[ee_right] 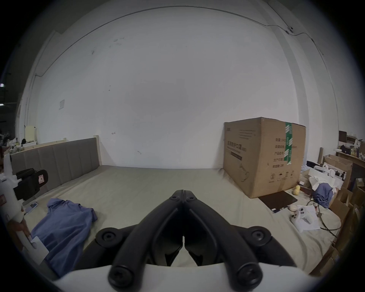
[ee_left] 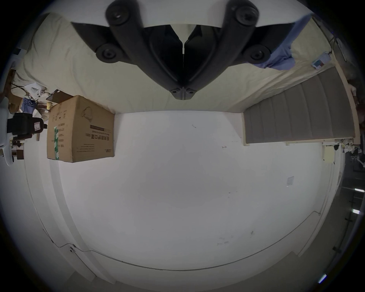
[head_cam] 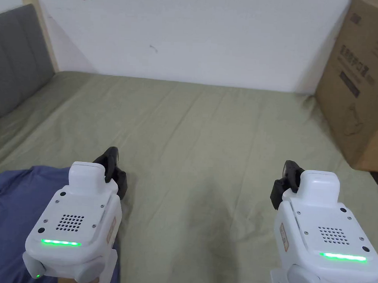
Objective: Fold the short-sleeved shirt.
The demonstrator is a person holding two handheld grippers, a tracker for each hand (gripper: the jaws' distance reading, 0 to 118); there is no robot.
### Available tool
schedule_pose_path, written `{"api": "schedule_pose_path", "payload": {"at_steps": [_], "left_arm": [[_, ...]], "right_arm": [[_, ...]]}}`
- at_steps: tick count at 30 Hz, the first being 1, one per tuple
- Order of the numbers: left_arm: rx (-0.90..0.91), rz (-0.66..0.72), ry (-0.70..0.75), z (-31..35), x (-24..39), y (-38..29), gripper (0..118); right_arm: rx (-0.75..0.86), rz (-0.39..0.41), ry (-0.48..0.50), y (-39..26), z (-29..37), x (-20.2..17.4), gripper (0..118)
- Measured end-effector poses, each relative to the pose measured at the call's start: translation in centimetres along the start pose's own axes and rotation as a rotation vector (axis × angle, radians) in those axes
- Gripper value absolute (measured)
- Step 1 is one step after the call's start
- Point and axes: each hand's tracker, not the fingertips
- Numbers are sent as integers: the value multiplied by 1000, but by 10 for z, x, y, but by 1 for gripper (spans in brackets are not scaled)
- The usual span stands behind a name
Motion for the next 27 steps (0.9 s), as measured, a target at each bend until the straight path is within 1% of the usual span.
{"api": "schedule_pose_path", "payload": {"at_steps": [8, 15, 18, 22, 27], "left_arm": [[-9, 3, 207, 38, -80, 7, 0], [-9, -23, 403, 92, -151, 14, 0], [-23, -33, 461, 114, -172, 15, 0], [-60, -37, 518, 136, -194, 13, 0], [-98, -30, 534, 146, -205, 10, 0]], "right_arm": [[12, 7, 200, 6, -18, -76, 0], [13, 11, 387, 7, -18, -153, 0], [7, 16, 445, 5, -15, -180, 0], [-6, 16, 504, 2, -11, -205, 0], [-18, 21, 542, 1, -9, -219, 0]]}}
